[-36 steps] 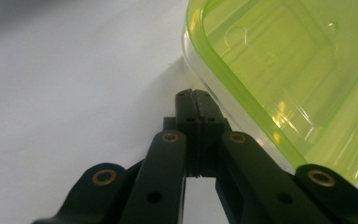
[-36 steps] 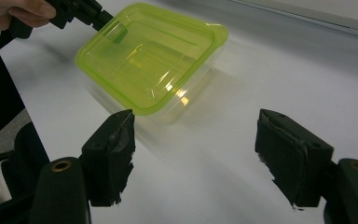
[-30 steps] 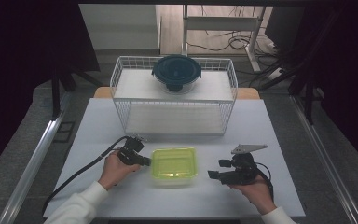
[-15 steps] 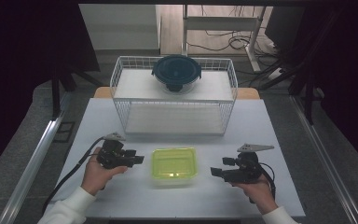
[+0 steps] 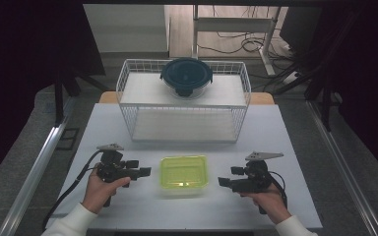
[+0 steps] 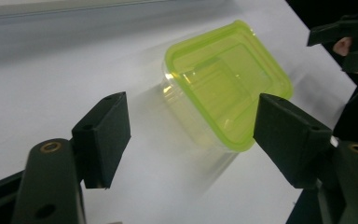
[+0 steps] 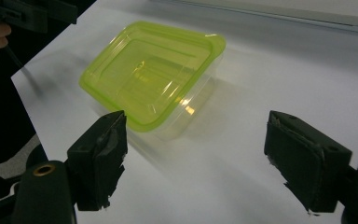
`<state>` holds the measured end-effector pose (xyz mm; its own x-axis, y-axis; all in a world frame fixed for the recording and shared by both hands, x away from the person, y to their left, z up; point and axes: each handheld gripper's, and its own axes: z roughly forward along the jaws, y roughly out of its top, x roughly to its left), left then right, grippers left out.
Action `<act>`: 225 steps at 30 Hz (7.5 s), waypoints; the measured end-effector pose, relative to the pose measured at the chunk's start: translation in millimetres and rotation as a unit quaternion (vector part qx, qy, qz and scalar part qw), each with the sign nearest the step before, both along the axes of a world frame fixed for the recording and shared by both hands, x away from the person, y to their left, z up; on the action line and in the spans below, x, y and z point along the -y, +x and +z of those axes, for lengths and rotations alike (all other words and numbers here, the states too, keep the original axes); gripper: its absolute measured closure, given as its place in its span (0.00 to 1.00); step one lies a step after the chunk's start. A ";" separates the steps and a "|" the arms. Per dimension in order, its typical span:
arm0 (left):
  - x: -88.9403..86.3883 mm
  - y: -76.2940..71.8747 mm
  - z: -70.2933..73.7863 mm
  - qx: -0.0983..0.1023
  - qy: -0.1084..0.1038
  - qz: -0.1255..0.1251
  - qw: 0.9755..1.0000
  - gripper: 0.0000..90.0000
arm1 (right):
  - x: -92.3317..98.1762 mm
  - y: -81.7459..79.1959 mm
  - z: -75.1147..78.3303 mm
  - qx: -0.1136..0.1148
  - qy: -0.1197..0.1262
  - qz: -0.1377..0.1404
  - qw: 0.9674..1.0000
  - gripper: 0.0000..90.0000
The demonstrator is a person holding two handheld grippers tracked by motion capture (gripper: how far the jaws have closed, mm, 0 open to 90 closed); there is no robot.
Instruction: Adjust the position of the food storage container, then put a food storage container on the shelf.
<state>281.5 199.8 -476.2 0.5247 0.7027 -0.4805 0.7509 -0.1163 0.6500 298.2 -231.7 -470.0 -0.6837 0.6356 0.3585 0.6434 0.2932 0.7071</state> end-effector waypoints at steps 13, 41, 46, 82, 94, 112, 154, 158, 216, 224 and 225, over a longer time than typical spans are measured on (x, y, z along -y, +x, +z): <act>4.2 7.0 -8.0 -0.024 -0.033 -0.002 0.999 0.25 | -1.7 14.7 -4.7 -0.051 0.053 -0.017 0.997 0.33; 13.2 37.6 -51.4 -0.124 -0.140 -0.023 0.982 0.39 | -35.8 50.9 -34.9 -0.158 0.097 -0.029 0.982 0.50; 14.4 38.1 -54.3 -0.128 -0.141 -0.024 0.981 0.41 | -35.8 51.8 -40.6 -0.173 0.102 -0.034 0.979 0.52; 17.6 36.1 -62.4 -0.171 -0.183 -0.034 0.968 0.86 | -32.7 50.1 -51.8 -0.238 0.154 -0.041 0.958 0.87; 16.4 34.2 -57.4 -0.162 -0.189 -0.040 0.968 0.90 | -31.4 48.1 -46.3 -0.228 0.160 -0.042 0.959 0.89; 14.6 32.2 -41.3 -0.145 -0.200 -0.045 0.968 0.90 | -28.0 45.8 -29.9 -0.210 0.182 -0.030 0.960 0.90; 2.2 76.1 127.8 -0.007 -0.194 -0.059 0.979 0.91 | -37.6 82.9 140.5 -0.064 0.207 0.014 0.976 0.91; 2.3 80.3 142.3 0.002 -0.190 -0.062 0.980 0.91 | -37.0 85.2 156.1 -0.049 0.208 0.019 0.977 0.91; -0.9 221.1 190.0 -0.063 -0.230 -0.012 0.971 0.87 | -44.5 228.3 198.2 -0.121 0.245 -0.064 0.960 0.86; -1.3 228.2 183.4 -0.069 -0.245 0.003 0.967 0.83 | -47.9 238.6 192.7 -0.127 0.243 -0.076 0.959 0.82; -1.4 228.9 183.0 -0.069 -0.246 0.004 0.967 0.83 | -48.2 239.8 192.0 -0.129 0.246 -0.078 0.958 0.82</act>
<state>510.4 201.2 -293.2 0.4282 0.3741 -0.8226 0.8338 0.1875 0.5193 538.0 -183.6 -278.0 -0.4429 0.4335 0.7848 0.8241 -0.1478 0.5468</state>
